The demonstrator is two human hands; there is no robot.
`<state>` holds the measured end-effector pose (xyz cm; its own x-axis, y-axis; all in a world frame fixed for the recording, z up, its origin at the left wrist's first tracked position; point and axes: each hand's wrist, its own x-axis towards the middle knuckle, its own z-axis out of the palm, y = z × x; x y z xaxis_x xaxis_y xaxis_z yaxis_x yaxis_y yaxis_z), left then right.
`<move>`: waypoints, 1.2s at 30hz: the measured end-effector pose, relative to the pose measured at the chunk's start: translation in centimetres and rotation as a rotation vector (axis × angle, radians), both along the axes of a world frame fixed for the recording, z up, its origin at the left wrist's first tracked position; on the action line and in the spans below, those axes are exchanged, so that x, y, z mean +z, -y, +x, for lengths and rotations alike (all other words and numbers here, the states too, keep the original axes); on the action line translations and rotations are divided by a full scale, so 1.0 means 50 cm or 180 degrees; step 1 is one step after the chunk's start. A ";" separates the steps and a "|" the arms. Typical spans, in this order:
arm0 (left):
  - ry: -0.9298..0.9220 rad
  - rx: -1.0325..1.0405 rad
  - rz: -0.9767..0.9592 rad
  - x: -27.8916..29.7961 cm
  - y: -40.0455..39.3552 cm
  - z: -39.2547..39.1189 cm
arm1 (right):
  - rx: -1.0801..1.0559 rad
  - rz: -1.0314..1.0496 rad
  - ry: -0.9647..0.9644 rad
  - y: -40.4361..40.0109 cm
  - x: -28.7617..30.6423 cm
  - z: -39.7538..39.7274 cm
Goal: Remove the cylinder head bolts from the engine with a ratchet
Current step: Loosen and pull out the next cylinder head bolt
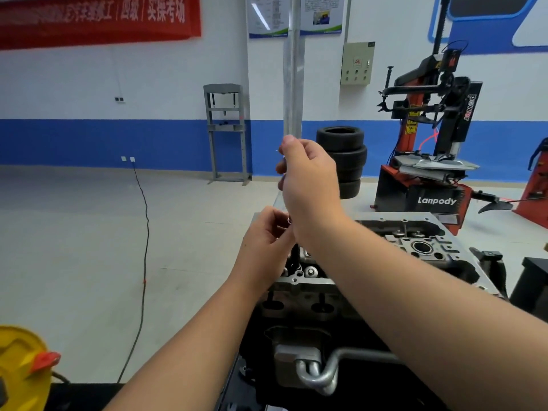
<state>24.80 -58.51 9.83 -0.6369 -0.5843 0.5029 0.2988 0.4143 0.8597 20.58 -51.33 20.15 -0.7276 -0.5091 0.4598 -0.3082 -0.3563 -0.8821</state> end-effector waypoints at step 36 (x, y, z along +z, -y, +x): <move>0.0146 0.0117 -0.0550 0.007 -0.011 0.012 | 0.0269 -0.0134 0.0082 -0.002 -0.004 -0.006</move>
<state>25.40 -57.94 10.18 -0.6414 -0.5151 0.5686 0.2427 0.5669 0.7872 20.30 -51.25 19.96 -0.6946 -0.5499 0.4638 -0.2528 -0.4169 -0.8731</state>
